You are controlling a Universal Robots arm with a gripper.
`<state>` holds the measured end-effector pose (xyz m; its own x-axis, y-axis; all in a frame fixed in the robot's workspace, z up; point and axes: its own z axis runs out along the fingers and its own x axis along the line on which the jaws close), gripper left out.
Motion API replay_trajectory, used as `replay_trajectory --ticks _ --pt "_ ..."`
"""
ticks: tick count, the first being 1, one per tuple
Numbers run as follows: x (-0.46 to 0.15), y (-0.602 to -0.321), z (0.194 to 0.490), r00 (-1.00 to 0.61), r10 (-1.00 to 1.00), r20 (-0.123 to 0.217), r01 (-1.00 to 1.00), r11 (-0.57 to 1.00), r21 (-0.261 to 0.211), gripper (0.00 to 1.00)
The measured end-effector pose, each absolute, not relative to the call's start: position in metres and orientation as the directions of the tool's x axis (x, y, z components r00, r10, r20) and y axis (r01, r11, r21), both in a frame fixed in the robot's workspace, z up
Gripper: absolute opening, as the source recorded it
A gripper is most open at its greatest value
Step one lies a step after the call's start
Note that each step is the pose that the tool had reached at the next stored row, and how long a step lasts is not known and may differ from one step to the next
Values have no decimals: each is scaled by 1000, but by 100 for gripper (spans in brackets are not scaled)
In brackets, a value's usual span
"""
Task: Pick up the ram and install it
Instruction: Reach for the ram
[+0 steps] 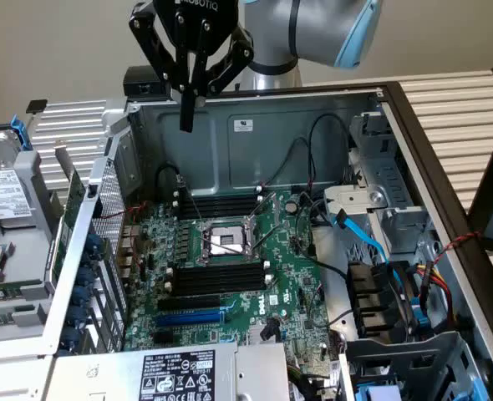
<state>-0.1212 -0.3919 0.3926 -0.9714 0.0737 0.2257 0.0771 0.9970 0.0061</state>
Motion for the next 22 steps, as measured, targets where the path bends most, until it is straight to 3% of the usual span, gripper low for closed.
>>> replay_trajectory --ticks 17,22 --pt "-136 -392 393 -971 74 228 77 997 6 10" --pt "-151 -392 393 -978 74 196 77 997 8 10"
